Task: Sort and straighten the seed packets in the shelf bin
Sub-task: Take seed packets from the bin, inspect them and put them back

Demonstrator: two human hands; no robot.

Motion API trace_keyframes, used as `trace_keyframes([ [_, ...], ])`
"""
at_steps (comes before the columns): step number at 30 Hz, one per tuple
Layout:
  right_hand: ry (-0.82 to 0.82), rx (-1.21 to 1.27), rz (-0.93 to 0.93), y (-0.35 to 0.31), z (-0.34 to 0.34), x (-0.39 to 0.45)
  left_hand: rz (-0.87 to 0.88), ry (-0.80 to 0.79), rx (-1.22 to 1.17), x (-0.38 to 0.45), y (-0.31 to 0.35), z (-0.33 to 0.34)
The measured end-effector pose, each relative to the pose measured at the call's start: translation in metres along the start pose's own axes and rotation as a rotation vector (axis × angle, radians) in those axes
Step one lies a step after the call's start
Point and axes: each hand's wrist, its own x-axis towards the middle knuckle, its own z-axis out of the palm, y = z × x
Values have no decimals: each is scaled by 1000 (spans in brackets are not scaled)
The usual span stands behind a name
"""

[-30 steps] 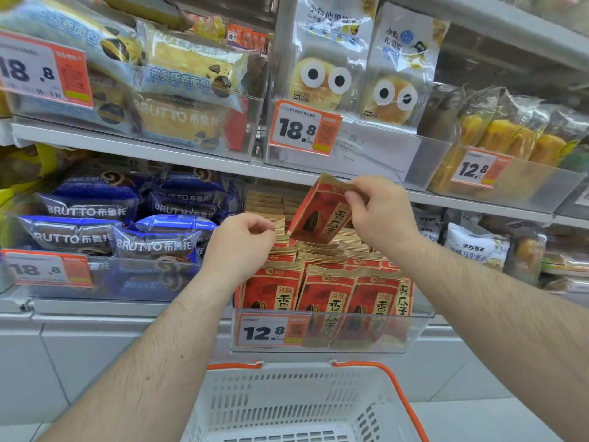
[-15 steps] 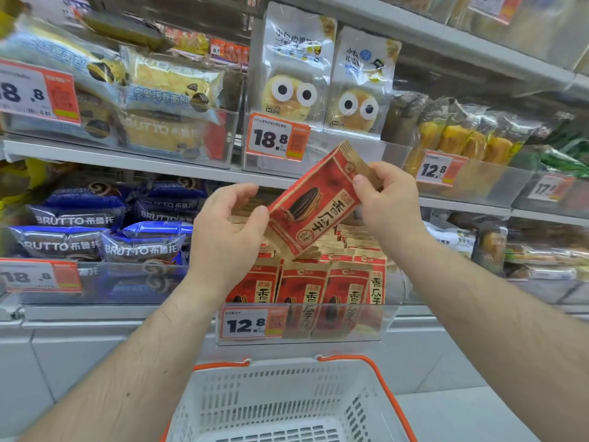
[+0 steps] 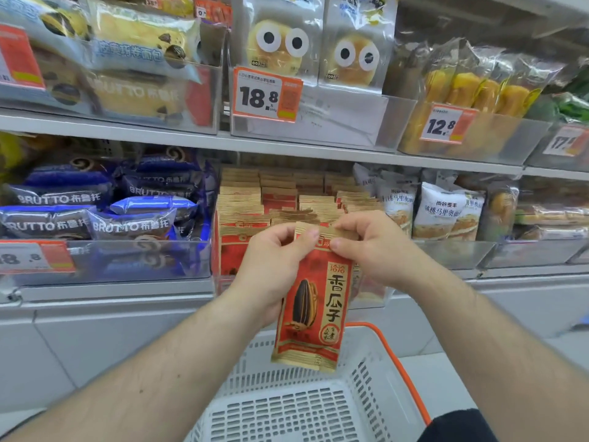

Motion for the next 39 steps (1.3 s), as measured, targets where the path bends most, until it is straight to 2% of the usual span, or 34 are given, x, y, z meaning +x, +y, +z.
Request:
trace_keyframes([
  [2,38,62,48,11,5,-8,-59,-14,-52,0,-8,2],
  [6,173,375,125,35,16,-24,-151,-27,-100,0,-24,3],
  [11,338,582,167,59,37,-39,-205,-51,-59,1,-43,5],
  [19,429,619,273,79,44,-56,-261,-122,247,10,-56,1],
  [25,458,793,443,86,41,-69,-89,-158,370,11,-74,4],
  [28,474,899,521,87,42,-68,-60,-157,405,12,-81,5],
  [32,454,913,547,88,41,-67,-53,-139,413,14,-84,7],
  [39,436,803,531,98,40,-66,-229,-228,436,13,-85,4],
])
